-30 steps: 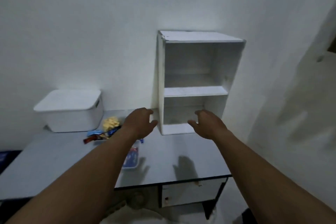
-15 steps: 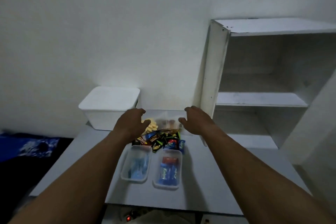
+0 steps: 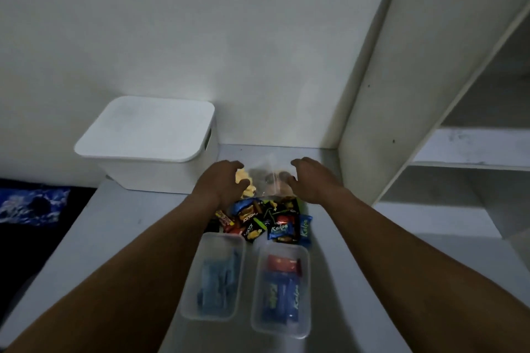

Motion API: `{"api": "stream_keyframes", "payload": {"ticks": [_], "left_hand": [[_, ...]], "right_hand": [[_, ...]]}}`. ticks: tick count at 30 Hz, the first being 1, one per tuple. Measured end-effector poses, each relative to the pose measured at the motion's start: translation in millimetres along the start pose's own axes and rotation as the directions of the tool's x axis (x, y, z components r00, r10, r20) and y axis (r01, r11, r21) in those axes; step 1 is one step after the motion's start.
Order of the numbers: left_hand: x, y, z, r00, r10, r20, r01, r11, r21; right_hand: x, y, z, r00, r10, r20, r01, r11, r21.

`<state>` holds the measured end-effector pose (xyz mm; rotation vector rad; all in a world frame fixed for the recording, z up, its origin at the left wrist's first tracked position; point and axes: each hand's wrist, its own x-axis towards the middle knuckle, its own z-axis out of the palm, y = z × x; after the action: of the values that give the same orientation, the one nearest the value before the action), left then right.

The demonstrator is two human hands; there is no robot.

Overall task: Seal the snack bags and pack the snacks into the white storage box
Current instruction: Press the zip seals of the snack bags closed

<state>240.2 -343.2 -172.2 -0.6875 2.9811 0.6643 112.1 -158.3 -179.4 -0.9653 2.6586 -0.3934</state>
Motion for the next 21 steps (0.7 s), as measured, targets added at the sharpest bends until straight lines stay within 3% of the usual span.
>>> {"api": "stream_keyframes", "payload": {"ticks": [8,15,21], "left_hand": [[74.7,-33.7,63.7,0.994,0.067,0.091,-0.068,0.998,0.001],[96.9,-55.7,100.1,0.990,0.006,0.139,-0.009,1.000,0.022],[103.8,-55.6,100.2,0.992,-0.013,0.122,0.015,1.000,-0.020]], "right_hand": [[58.8,6.7,56.8,0.995,0.090,0.036,-0.090,0.996,0.006],[80.6,-0.7,69.2,0.988,0.142,0.054,-0.133,0.981,-0.138],[90.2,-14.3,70.7,0.978,0.206,0.045,-0.210,0.966,0.150]]}}
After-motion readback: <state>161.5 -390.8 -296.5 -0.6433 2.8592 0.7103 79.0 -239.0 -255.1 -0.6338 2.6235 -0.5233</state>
